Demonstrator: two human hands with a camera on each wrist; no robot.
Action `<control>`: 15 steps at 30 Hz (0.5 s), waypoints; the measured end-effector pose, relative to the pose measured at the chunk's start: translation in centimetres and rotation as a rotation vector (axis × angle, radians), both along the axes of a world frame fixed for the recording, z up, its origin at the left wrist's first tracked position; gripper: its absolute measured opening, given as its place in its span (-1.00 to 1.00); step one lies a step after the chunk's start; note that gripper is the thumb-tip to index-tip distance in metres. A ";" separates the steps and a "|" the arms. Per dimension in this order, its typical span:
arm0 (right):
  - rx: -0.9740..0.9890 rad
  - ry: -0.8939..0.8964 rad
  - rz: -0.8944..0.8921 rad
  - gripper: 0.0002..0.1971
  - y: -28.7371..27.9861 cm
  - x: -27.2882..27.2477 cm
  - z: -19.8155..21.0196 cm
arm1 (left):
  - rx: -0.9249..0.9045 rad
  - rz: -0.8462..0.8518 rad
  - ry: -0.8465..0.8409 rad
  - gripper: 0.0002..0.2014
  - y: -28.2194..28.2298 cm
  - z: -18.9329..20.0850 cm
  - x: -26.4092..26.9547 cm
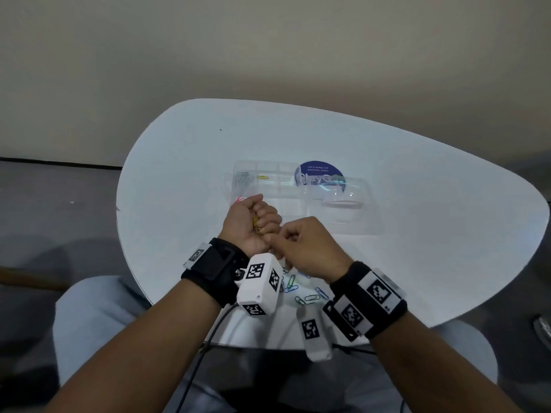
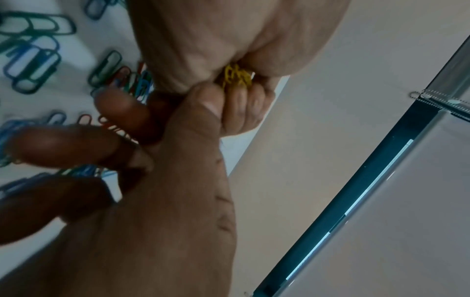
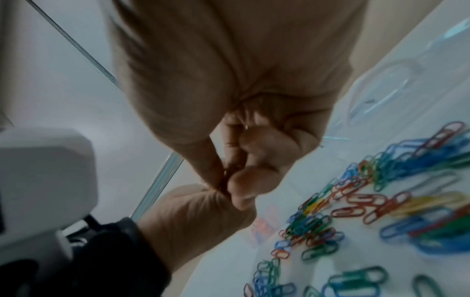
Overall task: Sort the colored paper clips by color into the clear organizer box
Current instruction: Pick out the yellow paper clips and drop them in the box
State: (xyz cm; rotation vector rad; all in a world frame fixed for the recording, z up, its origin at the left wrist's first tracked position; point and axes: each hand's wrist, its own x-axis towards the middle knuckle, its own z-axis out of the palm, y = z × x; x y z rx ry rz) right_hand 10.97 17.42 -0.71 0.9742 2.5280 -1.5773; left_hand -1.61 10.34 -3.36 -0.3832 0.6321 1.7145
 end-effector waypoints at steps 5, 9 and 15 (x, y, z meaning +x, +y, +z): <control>0.125 0.164 -0.023 -0.71 0.7 -0.7 0.7 | 0.015 0.163 -0.090 -0.61 0.2 0.4 0.6; 0.141 0.344 -0.119 -0.69 1.1 -1.0 2.5 | 0.020 0.112 -0.063 -0.56 0.4 0.4 1.2; 0.195 0.409 -0.336 -0.53 4.1 0.5 2.9 | -0.144 -0.142 0.037 -0.62 1.9 1.9 -0.1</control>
